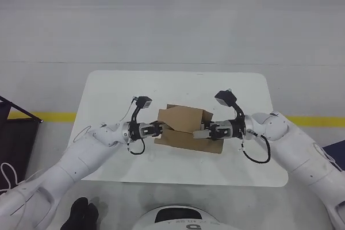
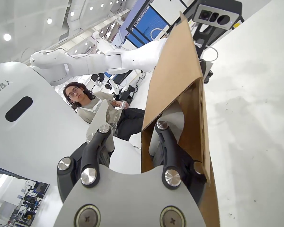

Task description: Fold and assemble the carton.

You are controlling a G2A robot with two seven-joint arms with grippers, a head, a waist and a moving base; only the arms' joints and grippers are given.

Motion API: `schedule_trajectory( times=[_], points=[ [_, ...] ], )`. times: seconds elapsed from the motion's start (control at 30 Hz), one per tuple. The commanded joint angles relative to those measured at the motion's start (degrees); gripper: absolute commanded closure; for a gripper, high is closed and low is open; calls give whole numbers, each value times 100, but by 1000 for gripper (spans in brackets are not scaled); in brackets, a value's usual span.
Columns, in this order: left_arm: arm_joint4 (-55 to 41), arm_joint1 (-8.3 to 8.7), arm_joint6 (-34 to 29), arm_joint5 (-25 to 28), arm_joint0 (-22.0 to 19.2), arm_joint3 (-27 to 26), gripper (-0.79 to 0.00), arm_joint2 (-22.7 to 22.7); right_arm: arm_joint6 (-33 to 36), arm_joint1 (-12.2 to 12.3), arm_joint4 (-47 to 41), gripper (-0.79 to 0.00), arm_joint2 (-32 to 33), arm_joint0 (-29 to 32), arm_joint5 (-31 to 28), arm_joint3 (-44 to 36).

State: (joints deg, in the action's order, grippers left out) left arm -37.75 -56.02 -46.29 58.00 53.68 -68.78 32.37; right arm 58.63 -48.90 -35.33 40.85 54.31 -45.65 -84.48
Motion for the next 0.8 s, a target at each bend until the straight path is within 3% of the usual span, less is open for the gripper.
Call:
schedule_trajectory(
  times=[0.0, 0.23, 0.37, 0.43, 0.53, 0.77],
  points=[
    [168, -6, 0, 0, 30, 4, 0, 133, 98, -26, -16, -391, -20, -48, 98, 63],
    [786, -11, 0, 0, 238, -233, 0, 557, 254, -109, -57, -372, -26, -121, 255, 200],
    [759, -15, 0, 0, 362, -360, 0, 636, 285, -164, 3, -296, -43, -152, 285, 258],
    [790, -21, 0, 0, 386, -365, 0, 658, 293, -193, 38, -215, -52, -166, 293, 275],
    [844, -35, 0, 0, 400, -285, 0, 708, 276, -227, 119, 0, -58, -173, 276, 254],
    [594, -125, 1, 0, 493, -131, 0, 907, 310, -211, 476, 0, -114, -123, 309, -91]
  ],
)
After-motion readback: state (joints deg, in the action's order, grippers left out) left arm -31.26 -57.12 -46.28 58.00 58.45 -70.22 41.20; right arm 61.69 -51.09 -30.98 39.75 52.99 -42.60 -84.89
